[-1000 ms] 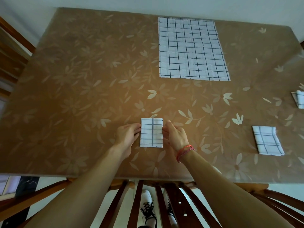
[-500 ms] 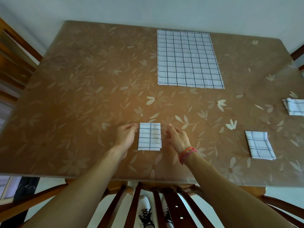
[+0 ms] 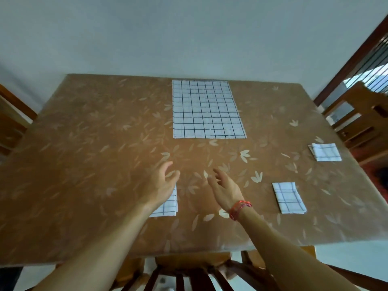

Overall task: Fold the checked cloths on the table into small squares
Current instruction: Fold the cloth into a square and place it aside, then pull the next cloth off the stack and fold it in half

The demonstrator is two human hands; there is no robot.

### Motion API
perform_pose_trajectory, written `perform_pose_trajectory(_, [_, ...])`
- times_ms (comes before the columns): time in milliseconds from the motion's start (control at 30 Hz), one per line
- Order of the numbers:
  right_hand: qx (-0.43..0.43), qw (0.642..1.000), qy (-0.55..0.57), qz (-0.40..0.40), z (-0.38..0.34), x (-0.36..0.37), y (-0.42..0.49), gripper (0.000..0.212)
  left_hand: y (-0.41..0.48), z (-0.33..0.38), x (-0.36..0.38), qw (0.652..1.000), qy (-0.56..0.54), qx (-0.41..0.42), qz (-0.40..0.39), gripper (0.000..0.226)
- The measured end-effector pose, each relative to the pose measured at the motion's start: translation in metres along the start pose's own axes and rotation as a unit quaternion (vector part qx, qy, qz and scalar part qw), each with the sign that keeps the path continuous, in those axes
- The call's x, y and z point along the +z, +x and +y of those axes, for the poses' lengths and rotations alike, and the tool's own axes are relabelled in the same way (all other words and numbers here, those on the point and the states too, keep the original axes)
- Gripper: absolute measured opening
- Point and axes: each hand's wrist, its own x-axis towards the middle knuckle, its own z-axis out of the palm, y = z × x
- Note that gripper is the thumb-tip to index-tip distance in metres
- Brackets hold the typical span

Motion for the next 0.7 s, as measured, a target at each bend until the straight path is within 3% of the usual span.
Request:
perform_pose_trajectory(233, [-0.086,0.983,-0.147,0.061,0.010,-0.057,0.007,0.054,0.018,0.034,0.014,0.985,0.131,0.108,0.009,0.056])
perform_pose_trajectory(367, [-0.098,0.967,-0.217,0.088,0.014,-0.079,0.022,0.052,0.029,0.042,0.015,0.947,0.282,0.152,0.018,0.060])
perform_pose_trajectory(700, [-0.126,0.950,-0.276,0.079,0.019,-0.098,0.089,0.053,0.085,0.030,0.030,0.936,0.330,0.120,-0.006,0.056])
